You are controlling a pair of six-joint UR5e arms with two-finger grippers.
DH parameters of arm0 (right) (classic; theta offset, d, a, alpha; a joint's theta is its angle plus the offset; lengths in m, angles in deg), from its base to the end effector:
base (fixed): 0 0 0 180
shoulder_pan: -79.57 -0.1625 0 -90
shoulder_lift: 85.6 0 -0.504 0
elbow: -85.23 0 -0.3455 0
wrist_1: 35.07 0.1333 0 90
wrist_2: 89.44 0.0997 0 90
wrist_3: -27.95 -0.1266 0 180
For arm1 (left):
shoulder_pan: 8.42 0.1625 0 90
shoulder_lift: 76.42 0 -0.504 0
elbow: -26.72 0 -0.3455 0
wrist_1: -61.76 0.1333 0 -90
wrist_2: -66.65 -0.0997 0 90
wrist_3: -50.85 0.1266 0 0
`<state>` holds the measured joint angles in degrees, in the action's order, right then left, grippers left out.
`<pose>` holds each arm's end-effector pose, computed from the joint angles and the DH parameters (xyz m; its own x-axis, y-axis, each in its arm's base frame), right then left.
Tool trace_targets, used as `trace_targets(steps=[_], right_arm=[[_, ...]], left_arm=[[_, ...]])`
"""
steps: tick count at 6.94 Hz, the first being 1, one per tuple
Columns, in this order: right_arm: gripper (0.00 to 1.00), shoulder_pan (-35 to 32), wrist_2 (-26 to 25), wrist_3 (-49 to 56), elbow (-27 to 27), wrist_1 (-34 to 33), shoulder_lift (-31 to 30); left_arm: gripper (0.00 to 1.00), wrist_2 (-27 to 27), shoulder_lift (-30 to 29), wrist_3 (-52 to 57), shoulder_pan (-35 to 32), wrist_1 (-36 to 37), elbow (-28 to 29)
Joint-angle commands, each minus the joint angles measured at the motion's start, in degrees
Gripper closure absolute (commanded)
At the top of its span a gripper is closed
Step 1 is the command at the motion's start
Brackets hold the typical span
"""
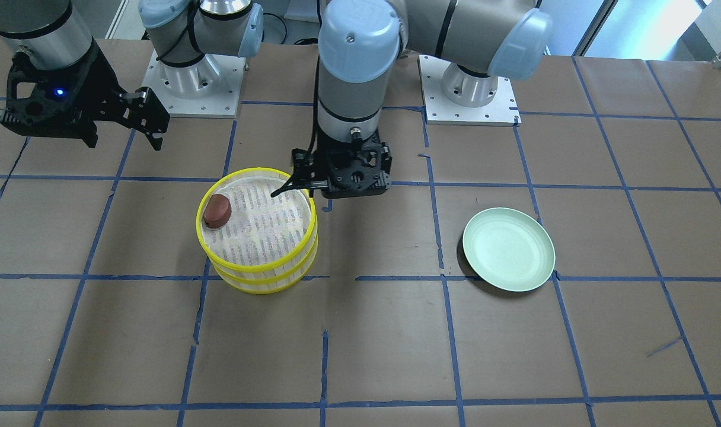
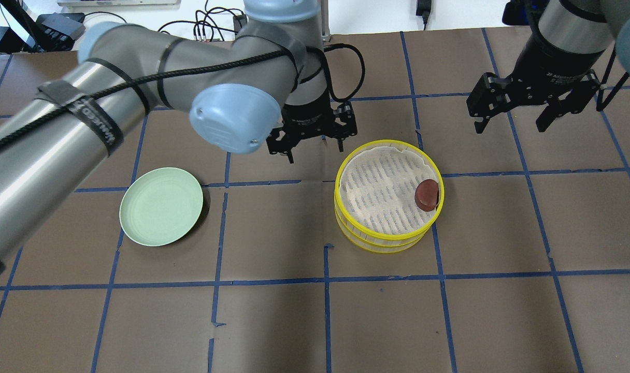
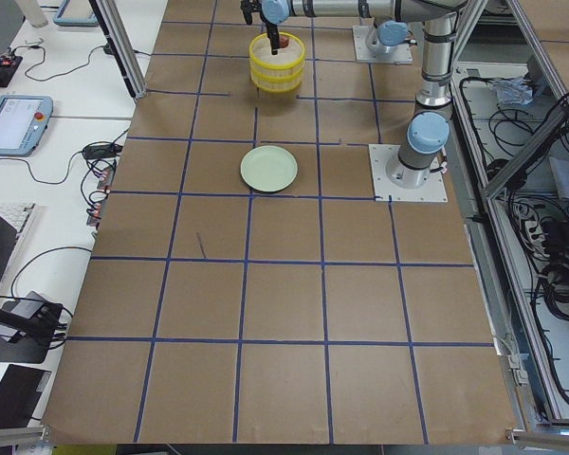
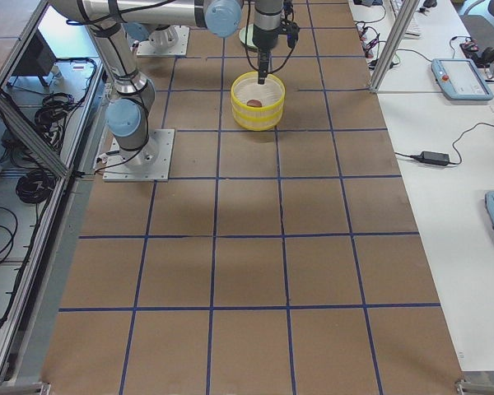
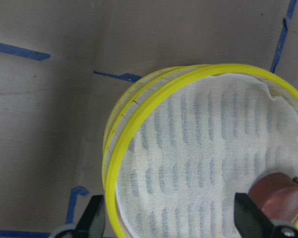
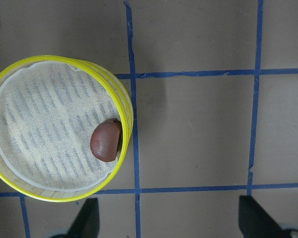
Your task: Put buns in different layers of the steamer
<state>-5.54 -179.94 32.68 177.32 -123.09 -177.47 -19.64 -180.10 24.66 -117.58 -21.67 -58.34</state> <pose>0.0956 -0.4335 0.5346 -1.0000 0.0025 0.0055 0.0027 0.9992 0.0390 -0.3160 -0.4783 0.4697 -0.9913 -0.1248 0.0413 -0.1221 0.9905 0.0625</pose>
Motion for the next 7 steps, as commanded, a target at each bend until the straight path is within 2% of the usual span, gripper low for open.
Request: trace_targets(steps=[1, 2, 5, 6, 7], right_arm=[[0.00, -3.29, 0.06, 0.28, -0.15, -4.23, 0.64], [0.00, -3.83, 0.14, -0.86, -0.67, -4.26, 0.64], [0.00, -3.83, 0.32, -3.93, -2.43, -3.65, 0.64], [0.00, -3.92, 0.41, -4.12, -4.61, -2.95, 1.77], [0.00, -3.83, 0.50, -4.38, -7.24, 0.80, 3.43]], left_arm=[[0.01, -2.55, 7.33, 20.03, 10.06, -7.88, 0.60], [0.00, -6.66, 8.66, 24.65, 12.71, -8.85, 0.77], [0.00, -7.05, 9.91, 28.74, 16.86, -9.66, 0.25], [0.00, -7.05, 9.91, 28.74, 16.95, -9.74, 0.07], [0.00, -6.01, 9.82, 27.70, 16.78, -9.48, -0.28]])
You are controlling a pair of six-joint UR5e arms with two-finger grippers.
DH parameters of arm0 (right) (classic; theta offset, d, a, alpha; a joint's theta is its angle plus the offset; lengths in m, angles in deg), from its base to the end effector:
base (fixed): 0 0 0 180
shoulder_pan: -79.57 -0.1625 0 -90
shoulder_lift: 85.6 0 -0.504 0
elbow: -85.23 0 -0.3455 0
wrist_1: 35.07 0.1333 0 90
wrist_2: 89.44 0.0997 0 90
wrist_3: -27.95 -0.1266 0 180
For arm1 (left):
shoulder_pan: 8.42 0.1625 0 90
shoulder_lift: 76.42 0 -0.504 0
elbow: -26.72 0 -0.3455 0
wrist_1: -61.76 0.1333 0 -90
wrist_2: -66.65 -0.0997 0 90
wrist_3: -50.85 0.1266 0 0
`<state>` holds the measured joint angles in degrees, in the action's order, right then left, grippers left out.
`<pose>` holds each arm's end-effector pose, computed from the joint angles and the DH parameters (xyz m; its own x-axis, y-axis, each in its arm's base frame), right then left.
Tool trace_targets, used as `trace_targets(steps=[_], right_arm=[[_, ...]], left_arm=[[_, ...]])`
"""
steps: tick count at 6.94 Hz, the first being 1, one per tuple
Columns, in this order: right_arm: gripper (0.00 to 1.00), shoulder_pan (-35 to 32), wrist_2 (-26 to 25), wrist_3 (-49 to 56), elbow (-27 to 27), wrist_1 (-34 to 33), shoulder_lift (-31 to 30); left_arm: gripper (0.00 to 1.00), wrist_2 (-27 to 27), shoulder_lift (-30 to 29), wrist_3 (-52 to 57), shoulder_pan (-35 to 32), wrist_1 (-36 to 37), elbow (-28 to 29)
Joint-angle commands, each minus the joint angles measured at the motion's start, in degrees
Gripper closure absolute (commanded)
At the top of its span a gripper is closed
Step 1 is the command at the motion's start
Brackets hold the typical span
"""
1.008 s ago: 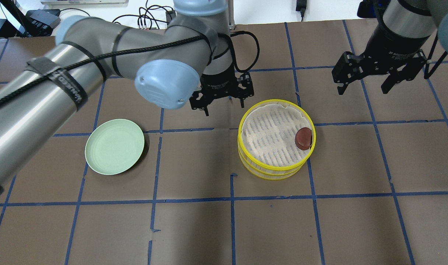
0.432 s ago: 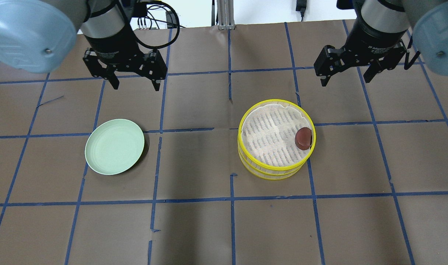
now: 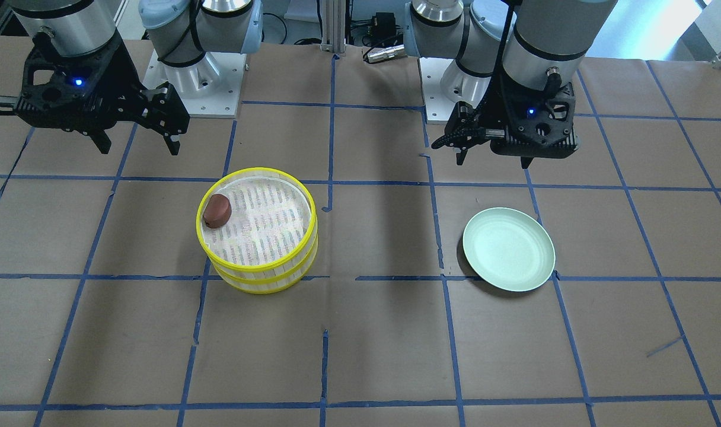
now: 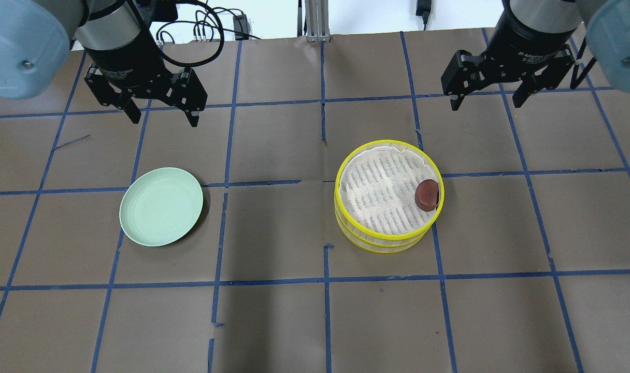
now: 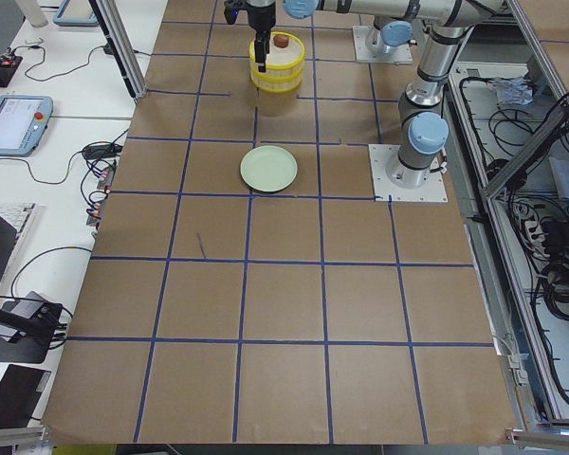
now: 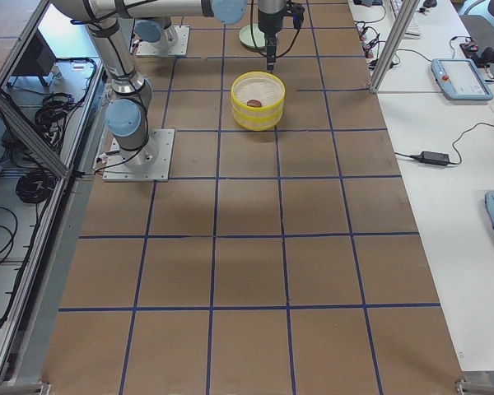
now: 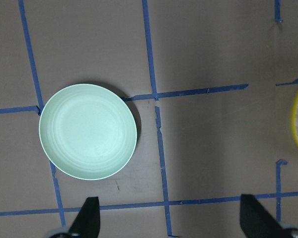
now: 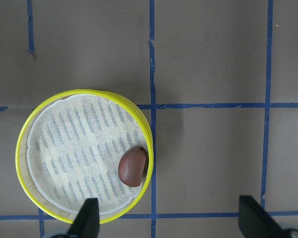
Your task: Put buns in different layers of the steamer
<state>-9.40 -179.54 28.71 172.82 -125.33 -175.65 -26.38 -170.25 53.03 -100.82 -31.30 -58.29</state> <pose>0.1250 -0.4527 0.5596 -1.0000 0.0048 0.0024 0.0047 0.9989 -0.0474 -0.1464 -0.4688 0.5427 -0.9953 0.0815 -0.0515 0.0798 0.9962 0.0351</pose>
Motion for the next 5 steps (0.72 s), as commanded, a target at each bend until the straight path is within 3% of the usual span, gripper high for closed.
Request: trace_targets(steps=[1, 5], right_arm=[[0.00, 0.03, 0.11, -0.41, -3.47, 4.99, 2.06], [0.00, 0.03, 0.19, -0.50, -3.39, 5.28, 2.07]], left_arm=[[0.00, 4.05, -0.12, -1.55, -0.32, 0.50, -0.68], [0.01, 4.17, -1.35, -3.50, -0.33, 1.03, 0.36]])
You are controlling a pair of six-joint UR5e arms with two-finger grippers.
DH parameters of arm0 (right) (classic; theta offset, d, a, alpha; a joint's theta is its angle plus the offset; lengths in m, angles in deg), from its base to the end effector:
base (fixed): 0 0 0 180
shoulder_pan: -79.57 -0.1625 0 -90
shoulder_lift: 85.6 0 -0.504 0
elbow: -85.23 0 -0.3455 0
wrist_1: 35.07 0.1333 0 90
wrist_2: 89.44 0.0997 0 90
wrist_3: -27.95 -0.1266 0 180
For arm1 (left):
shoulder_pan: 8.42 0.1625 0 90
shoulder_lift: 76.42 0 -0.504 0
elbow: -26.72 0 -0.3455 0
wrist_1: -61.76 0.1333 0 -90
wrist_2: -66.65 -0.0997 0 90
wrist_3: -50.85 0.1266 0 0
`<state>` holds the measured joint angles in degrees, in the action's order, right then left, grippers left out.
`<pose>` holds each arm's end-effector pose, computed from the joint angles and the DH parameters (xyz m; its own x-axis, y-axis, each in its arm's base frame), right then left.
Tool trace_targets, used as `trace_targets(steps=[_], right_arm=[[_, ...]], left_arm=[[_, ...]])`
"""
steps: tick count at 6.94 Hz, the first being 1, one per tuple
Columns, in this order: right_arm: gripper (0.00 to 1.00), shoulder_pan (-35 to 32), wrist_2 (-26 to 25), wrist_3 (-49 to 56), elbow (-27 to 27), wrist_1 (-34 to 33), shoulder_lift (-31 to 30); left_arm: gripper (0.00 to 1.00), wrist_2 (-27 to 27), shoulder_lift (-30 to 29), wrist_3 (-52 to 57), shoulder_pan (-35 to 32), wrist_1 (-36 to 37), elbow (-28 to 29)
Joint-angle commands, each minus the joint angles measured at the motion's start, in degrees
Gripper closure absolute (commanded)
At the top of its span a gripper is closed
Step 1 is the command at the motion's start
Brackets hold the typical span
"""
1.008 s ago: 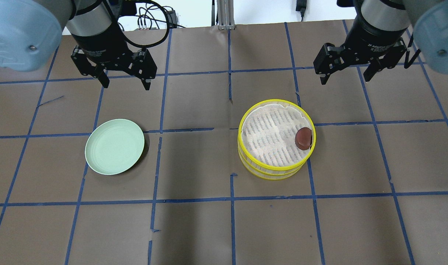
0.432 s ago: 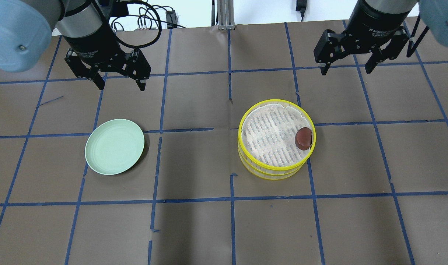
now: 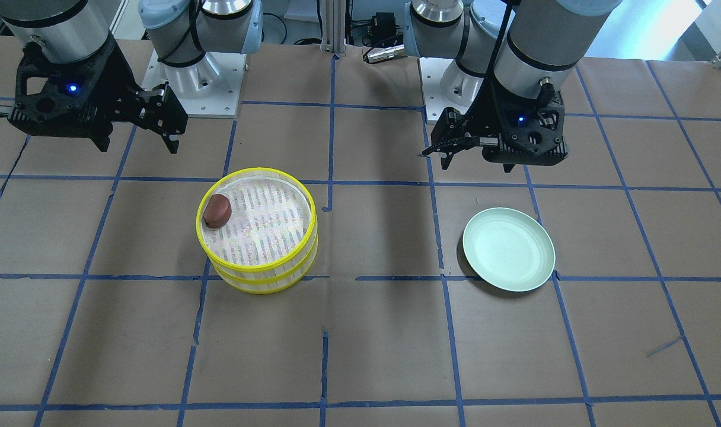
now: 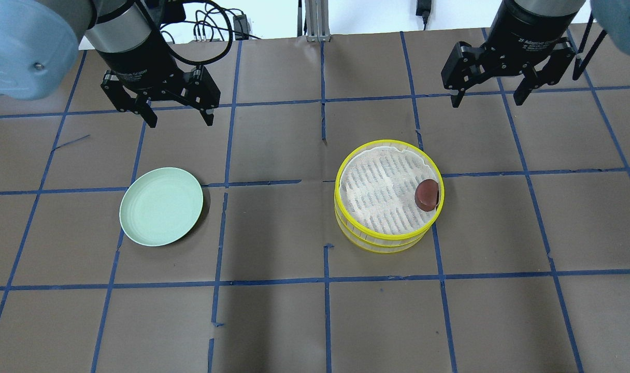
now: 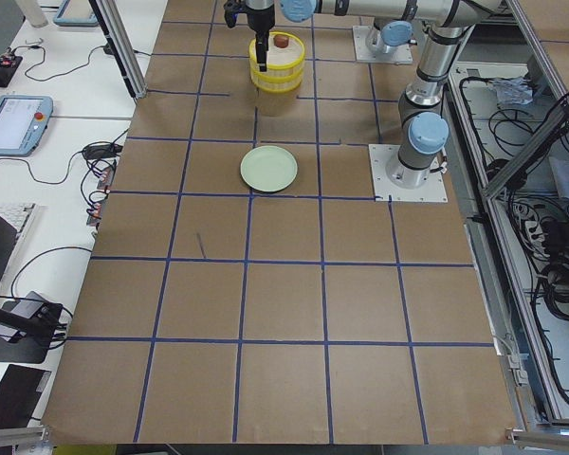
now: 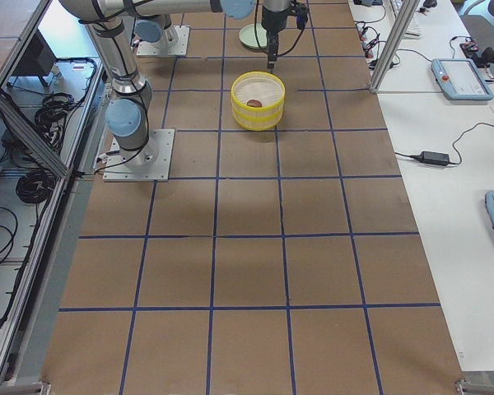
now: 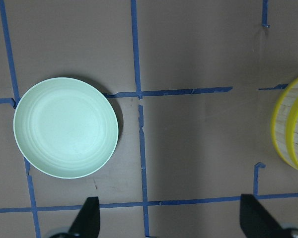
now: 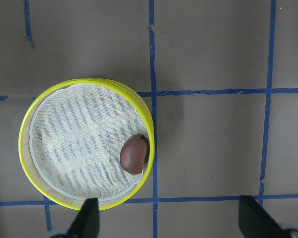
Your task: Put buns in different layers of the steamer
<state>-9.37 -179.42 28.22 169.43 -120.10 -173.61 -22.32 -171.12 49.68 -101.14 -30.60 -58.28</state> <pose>0.1248 -0.4617 0.5606 -0.9999 0.0138 -0.0004 0.0138 0.9997 0.0202 -0.1583 -0.4749 0.5365 -0.9995 0.0264 0.0172 0.0270 0.9990 0.0363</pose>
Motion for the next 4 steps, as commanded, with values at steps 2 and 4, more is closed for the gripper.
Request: trace_targets(steps=[2, 4], right_arm=[[0.00, 0.00, -0.02, 0.08, 0.09, -0.21, 0.12], [0.00, 0.00, 0.07, 0.08, 0.09, -0.22, 0.03]], left_arm=[[0.00, -0.06, -0.39, -0.06, -0.09, 0.33, 0.19], [0.00, 0.29, -0.39, -0.06, -0.27, 0.33, -0.08]])
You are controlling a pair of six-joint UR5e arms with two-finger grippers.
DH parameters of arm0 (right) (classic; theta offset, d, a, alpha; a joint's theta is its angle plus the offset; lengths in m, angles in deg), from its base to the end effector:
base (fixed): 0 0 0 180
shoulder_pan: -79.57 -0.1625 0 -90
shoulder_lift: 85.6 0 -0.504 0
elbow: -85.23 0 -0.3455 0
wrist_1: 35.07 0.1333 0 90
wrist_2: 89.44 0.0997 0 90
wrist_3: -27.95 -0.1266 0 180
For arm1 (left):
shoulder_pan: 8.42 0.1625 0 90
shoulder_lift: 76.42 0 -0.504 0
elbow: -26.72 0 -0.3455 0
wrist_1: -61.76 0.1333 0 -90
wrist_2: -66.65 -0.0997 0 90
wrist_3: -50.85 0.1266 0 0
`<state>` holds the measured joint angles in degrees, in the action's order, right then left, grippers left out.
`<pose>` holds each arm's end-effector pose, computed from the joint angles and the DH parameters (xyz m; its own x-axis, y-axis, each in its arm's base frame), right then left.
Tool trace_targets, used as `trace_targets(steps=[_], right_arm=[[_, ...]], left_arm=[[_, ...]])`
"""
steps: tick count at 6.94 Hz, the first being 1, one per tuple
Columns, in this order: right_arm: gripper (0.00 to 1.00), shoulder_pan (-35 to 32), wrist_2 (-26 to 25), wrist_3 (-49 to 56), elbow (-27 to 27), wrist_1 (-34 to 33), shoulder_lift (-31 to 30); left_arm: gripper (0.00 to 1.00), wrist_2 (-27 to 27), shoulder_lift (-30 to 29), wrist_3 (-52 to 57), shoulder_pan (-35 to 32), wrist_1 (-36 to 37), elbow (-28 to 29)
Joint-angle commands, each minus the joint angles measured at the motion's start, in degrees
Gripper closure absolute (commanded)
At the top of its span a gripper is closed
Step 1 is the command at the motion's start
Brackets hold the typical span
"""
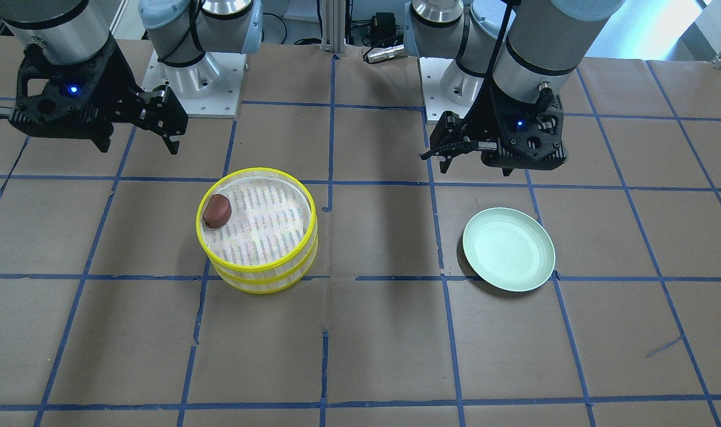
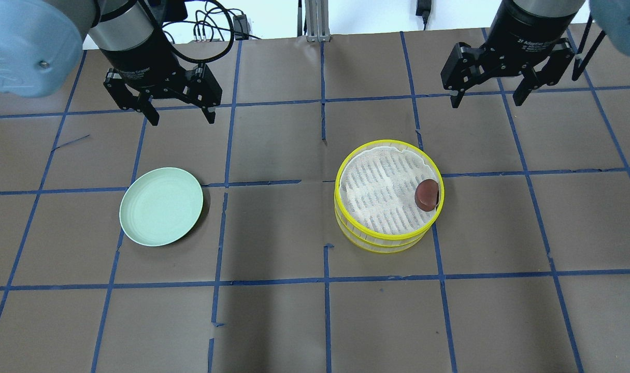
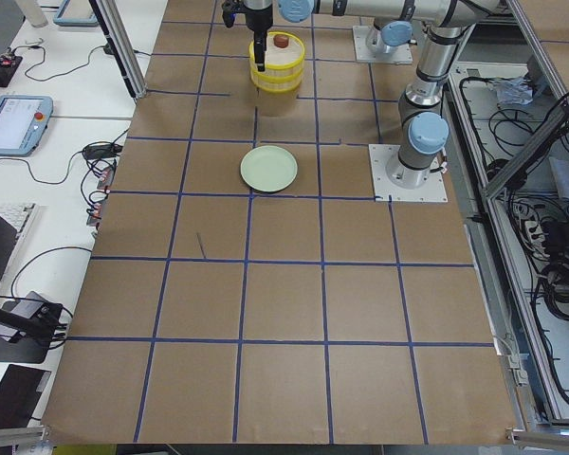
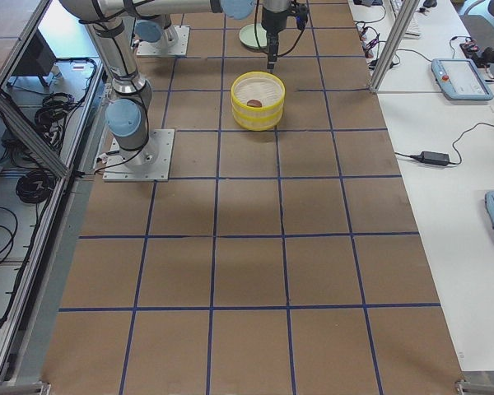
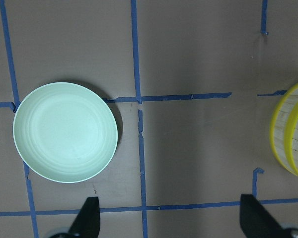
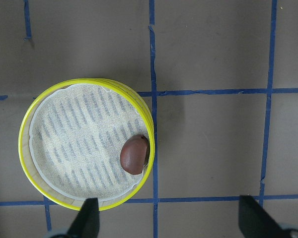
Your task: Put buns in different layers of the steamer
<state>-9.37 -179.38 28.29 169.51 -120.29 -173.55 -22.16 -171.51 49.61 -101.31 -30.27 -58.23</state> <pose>0.1249 -0.4624 0.5598 -0.9999 0.0126 -0.0012 0.0126 0.9997 0.0194 -0.1602 -0.4778 0.5342 -0.9994 0.0280 0.0200 0.0288 0.9989 0.0366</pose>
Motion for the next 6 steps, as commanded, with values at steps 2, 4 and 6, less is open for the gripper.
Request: trace_targets(steps=[2, 4, 6], right_arm=[[0.00, 0.00, 0.03, 0.01, 0.01, -0.20, 0.06], [0.00, 0.00, 0.03, 0.09, 0.01, -0.38, 0.06], [0.00, 0.00, 0.03, 0.09, 0.09, -0.47, 0.06]], left_arm=[[0.00, 0.13, 0.17, -0.16, -0.10, 0.00, -0.31], [0.00, 0.13, 0.17, -0.17, -0.10, 0.09, -0.31], [0.00, 0.22, 0.17, -0.25, -0.10, 0.09, -0.31]])
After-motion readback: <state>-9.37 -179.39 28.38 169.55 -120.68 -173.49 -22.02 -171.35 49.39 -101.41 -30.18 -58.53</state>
